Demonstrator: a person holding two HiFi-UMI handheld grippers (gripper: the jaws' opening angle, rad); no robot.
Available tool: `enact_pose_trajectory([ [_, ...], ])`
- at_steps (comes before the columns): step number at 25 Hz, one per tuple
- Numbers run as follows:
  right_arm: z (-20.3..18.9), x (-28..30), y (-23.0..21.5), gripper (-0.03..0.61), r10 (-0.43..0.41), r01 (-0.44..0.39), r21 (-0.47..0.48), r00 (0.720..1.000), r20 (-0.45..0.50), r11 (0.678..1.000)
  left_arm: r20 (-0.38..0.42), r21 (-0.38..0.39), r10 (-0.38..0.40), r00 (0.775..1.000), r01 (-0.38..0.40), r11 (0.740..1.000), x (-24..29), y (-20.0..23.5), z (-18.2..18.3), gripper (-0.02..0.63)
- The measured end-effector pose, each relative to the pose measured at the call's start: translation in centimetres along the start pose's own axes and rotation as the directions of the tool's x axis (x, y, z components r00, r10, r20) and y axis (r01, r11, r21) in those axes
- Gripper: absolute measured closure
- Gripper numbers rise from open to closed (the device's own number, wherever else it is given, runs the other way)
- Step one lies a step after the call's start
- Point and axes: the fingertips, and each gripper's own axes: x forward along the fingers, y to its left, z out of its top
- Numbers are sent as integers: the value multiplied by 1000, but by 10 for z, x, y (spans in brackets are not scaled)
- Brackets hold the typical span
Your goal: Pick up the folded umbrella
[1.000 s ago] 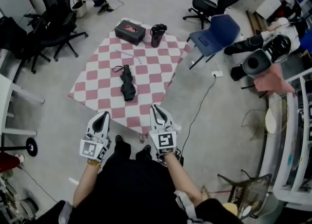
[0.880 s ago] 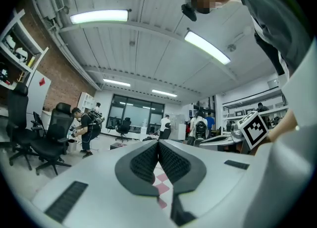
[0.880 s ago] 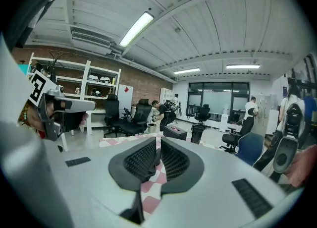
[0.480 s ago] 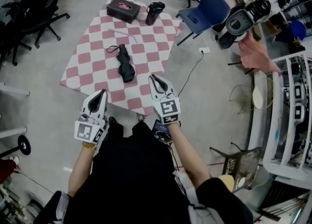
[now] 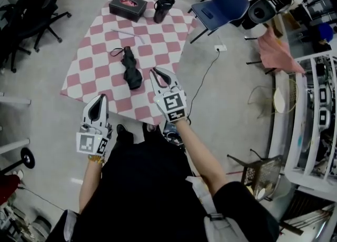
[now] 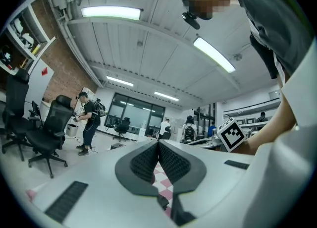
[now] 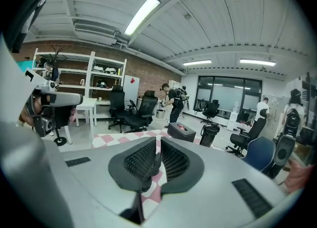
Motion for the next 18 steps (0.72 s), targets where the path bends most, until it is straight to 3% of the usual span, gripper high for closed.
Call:
enact_pose_trajectory([
  [18,-29,60,-32,561,47,-45,38,997,-58,998,-37,30,86,996,-85,996,16,21,-9,604],
])
